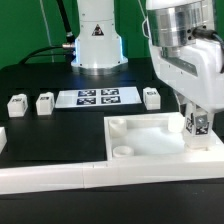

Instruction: Assemble square table

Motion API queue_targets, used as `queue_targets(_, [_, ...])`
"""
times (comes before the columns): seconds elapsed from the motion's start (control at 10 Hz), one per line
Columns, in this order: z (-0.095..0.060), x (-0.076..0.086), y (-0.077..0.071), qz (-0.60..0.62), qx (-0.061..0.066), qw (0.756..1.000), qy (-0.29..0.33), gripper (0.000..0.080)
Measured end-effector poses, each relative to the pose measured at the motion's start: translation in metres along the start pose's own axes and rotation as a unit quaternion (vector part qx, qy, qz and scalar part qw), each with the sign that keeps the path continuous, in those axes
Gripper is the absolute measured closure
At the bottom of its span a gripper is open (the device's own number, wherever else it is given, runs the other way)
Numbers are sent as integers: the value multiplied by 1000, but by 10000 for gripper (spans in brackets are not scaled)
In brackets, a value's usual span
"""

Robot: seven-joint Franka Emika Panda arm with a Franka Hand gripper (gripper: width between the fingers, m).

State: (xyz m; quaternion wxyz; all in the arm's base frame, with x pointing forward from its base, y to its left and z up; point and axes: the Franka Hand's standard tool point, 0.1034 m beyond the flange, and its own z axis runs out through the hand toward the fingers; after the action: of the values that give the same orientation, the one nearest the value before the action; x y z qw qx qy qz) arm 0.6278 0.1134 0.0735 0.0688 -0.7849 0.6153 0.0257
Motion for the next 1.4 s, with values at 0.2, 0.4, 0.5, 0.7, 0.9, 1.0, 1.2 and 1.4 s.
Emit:
queue_targets(0.2, [0,-8,3,-157,-30,987,1,187])
queue_targets(0.4, [0,-8,1,-226,-27,974,-1,159])
queue_targets(0.5, [0,-7,2,-298,-34,954,0,159])
queue_targets(0.7, [-1,-4,-6,-459,-40,888,8,151])
queue_targets(0.9, [-2,1,-10,-504,-29,863,16,150])
queue_targets(1.0, [-1,0,-10,-504,-30,863,16,190])
queue_targets(1.2, [-1,-1,-10,-482,-28,876,15,344])
queue_targets(1.4, [-1,1,-9,-415,-27,909,16,509])
